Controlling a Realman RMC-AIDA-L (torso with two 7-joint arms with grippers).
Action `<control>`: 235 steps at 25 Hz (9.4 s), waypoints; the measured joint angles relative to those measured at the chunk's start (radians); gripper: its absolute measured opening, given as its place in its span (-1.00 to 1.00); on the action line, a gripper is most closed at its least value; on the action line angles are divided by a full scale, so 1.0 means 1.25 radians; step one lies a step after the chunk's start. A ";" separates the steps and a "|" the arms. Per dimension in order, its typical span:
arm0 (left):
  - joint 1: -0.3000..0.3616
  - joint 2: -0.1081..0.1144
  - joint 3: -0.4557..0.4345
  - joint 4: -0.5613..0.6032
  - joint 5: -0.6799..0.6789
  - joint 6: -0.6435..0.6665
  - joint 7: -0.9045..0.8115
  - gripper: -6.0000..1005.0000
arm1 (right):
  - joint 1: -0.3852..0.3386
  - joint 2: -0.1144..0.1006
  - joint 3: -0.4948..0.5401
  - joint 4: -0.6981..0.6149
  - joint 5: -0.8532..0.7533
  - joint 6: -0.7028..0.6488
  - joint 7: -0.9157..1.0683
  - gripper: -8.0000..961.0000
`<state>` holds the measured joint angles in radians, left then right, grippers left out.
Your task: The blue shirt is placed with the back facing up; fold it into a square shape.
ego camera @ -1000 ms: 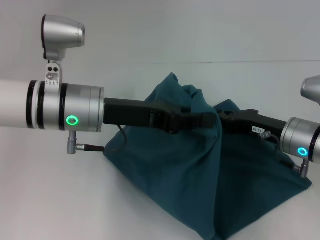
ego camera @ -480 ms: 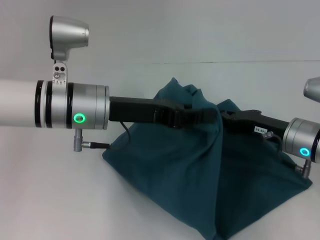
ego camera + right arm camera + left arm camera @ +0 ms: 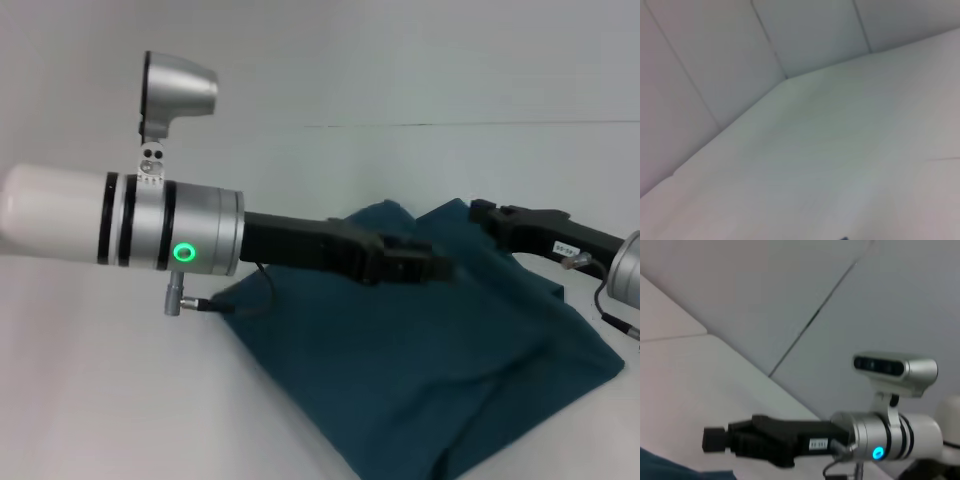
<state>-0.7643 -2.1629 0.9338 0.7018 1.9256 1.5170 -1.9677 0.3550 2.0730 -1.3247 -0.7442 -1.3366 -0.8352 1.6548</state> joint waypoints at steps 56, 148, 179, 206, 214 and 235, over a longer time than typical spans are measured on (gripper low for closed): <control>0.151 0.000 -0.067 0.141 -0.007 -0.092 0.036 0.18 | 0.106 0.019 0.086 -0.715 -1.050 -0.676 0.965 -0.24; 0.186 0.001 -0.135 0.141 -0.037 -0.101 0.057 0.17 | -0.081 0.027 -0.098 -0.786 -0.903 -0.452 0.939 -0.85; 0.196 0.006 -0.174 0.140 -0.040 -0.096 0.088 0.17 | -0.056 0.028 -0.162 -0.832 -1.021 -0.392 0.976 -0.85; 0.203 0.007 -0.212 0.140 -0.048 -0.099 0.095 0.17 | -0.063 0.029 -0.136 -0.823 -1.253 -0.482 1.083 -0.85; 0.203 0.008 -0.212 0.141 -0.048 -0.101 0.102 0.17 | -0.054 0.026 -0.110 -0.756 -1.215 -0.499 1.083 -0.80; 0.199 0.022 -0.216 0.127 -0.015 -0.072 0.077 0.17 | 0.013 0.019 0.025 -0.881 -0.996 -0.637 0.967 0.16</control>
<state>-0.5154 -2.1349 0.6637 0.8611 1.9064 1.4266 -1.8713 0.3717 2.0968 -1.2936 -1.8452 -2.5816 -1.6313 2.8639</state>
